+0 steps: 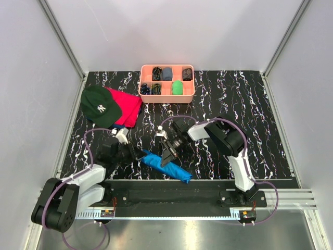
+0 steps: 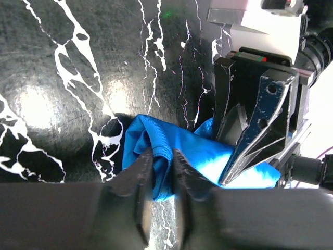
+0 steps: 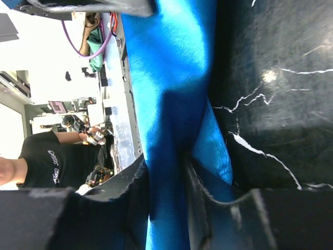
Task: Fold the napkin, place the utensils inside, and roll it up
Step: Roll the napkin with the utensil
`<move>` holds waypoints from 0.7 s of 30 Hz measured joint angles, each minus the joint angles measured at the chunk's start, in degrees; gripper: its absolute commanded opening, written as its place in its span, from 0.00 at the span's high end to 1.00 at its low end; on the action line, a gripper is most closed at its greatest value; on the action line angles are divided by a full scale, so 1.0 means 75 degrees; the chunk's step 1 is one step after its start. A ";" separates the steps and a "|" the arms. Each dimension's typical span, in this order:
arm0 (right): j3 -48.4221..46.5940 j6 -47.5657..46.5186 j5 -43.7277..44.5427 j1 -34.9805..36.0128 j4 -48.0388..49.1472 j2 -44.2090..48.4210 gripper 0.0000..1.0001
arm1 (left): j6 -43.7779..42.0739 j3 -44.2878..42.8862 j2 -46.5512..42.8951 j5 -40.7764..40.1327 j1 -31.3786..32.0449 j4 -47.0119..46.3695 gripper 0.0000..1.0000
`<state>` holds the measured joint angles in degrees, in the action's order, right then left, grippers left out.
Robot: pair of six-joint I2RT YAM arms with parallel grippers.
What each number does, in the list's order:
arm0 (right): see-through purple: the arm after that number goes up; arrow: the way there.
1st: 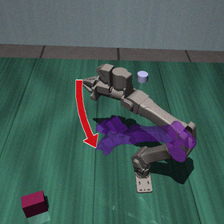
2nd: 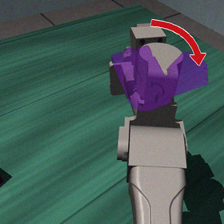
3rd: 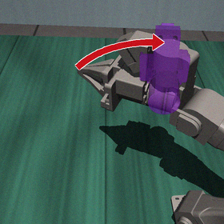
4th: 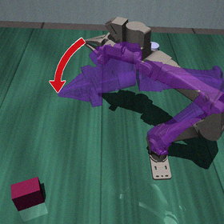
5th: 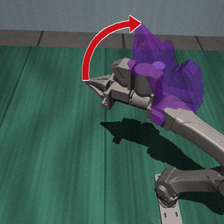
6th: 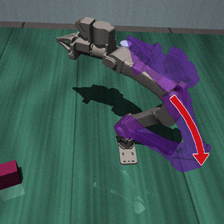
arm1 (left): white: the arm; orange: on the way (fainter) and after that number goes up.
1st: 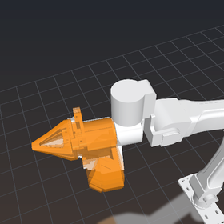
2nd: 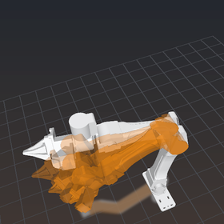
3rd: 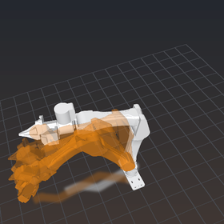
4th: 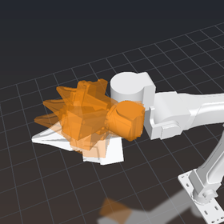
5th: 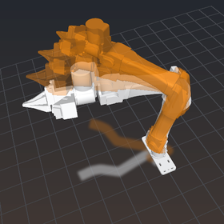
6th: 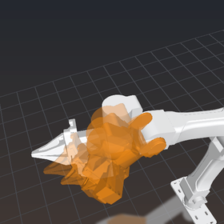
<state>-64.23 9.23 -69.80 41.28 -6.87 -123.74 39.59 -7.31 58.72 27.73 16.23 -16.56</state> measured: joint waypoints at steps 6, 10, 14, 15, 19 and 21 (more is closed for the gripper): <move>-0.0006 0.0134 0.0099 -0.0052 -0.0052 0.0125 0.36 | -0.0032 -0.0061 0.0274 -0.0015 0.0000 0.0143 1.00; 0.0000 0.0117 0.0845 -0.0055 -0.0140 0.0729 0.28 | -0.0073 -0.0373 0.0428 -0.0128 0.0000 0.0627 1.00; 0.0128 -0.0029 0.2049 -0.0082 -0.0157 0.1600 0.23 | -0.0070 -0.0743 0.0804 -0.0187 -0.0003 0.1072 1.00; 0.0181 -0.0096 0.2355 -0.0064 -0.0163 0.1862 0.21 | -0.0070 -0.0854 0.0956 -0.0184 0.0000 0.1195 1.00; 0.0437 -0.0571 0.4028 0.0326 -0.0210 0.2938 0.17 | 0.0003 -0.1323 0.1512 -0.0160 -0.0003 0.1545 1.00; 0.0562 -0.0918 0.5091 0.0912 -0.0239 0.3357 0.18 | 0.0017 -0.1597 0.1813 -0.0154 0.0000 0.1687 1.00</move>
<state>-60.01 2.35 -31.62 48.12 -8.67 -98.56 39.72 -19.29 72.31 26.57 16.23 -3.90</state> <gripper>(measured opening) 0.821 0.025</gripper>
